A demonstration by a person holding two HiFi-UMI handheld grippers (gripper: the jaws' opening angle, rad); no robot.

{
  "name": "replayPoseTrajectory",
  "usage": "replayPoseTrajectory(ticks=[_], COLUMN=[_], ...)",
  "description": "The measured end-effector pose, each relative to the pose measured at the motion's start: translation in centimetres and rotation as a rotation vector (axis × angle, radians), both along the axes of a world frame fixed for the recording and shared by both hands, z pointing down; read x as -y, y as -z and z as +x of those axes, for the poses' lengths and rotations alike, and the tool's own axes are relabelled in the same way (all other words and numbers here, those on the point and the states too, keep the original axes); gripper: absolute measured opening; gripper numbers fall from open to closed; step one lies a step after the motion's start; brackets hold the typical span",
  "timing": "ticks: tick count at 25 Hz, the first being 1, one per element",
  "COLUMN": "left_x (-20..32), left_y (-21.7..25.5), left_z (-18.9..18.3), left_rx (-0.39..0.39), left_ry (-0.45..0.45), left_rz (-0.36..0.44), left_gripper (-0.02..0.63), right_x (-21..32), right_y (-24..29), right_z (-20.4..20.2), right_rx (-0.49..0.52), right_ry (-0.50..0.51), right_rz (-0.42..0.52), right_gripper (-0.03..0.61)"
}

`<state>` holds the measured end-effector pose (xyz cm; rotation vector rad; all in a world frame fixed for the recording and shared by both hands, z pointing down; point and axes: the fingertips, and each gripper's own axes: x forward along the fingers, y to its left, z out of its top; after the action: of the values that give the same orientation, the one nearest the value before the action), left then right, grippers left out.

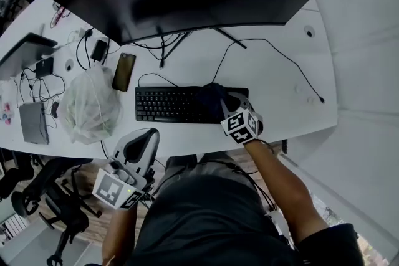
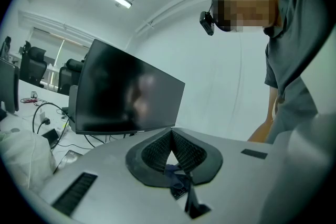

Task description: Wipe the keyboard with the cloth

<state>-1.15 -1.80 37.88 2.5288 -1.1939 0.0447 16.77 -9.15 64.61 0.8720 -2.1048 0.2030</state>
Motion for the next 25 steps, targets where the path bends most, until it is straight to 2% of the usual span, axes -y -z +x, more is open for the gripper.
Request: replayPoseTrajectory(ticks=[2, 4, 6, 8, 10, 12, 13, 17, 19, 21, 23, 25], left_x=[0.2, 0.5, 0.4, 0.4, 0.6, 0.9, 1.1, 1.8, 2.0, 2.1, 2.3, 2.6], left_y=[0.3, 0.3, -0.2, -0.7, -1.1, -1.0, -0.8, -0.5, -1.0, -1.3, -1.5, -1.4], left_z=[-0.7, -1.6, -2.6, -3.4, -3.9, -4.0, -4.1, -5.1, -5.6, -5.8, -5.5, -5.1], left_rx=[-0.003, -0.01, -0.011, -0.007, -0.006, -0.005, -0.006, -0.023, -0.027, -0.026, -0.023, -0.021], left_ry=[0.017, 0.034, 0.049, 0.055, 0.056, 0.052, 0.051, 0.062, 0.062, 0.05, 0.032, 0.017], left_rz=[0.003, 0.005, -0.002, -0.013, -0.022, -0.021, -0.017, -0.012, -0.02, -0.026, -0.029, -0.024], left_gripper=[0.005, 0.005, 0.005, 0.005, 0.005, 0.005, 0.005, 0.005, 0.005, 0.005, 0.005, 0.005], right_x=[-4.3, -9.2, -10.4, -6.4, -0.7, 2.4, 2.1, -7.5, -9.4, -6.2, -0.7, 2.7], right_y=[-0.7, -1.1, -1.0, 0.1, 0.6, -0.3, -0.6, -1.3, -1.6, -1.2, -0.4, -0.5], right_z=[-1.4, -3.5, -5.1, -6.1, -6.6, -6.6, -6.7, -7.4, -7.5, -7.5, -7.3, -6.6], right_rx=[0.013, 0.035, 0.055, 0.07, 0.043, 0.009, 0.009, 0.016, 0.022, 0.016, -0.011, -0.033], right_ry=[0.036, 0.124, 0.182, 0.175, 0.146, 0.105, 0.09, 0.172, 0.193, 0.183, 0.147, 0.096], right_rz=[-0.043, -0.092, -0.112, -0.04, 0.036, 0.011, -0.016, -0.089, -0.12, -0.084, 0.002, 0.024], right_gripper=[0.048, 0.048, 0.048, 0.048, 0.048, 0.048, 0.048, 0.048, 0.048, 0.048, 0.048, 0.048])
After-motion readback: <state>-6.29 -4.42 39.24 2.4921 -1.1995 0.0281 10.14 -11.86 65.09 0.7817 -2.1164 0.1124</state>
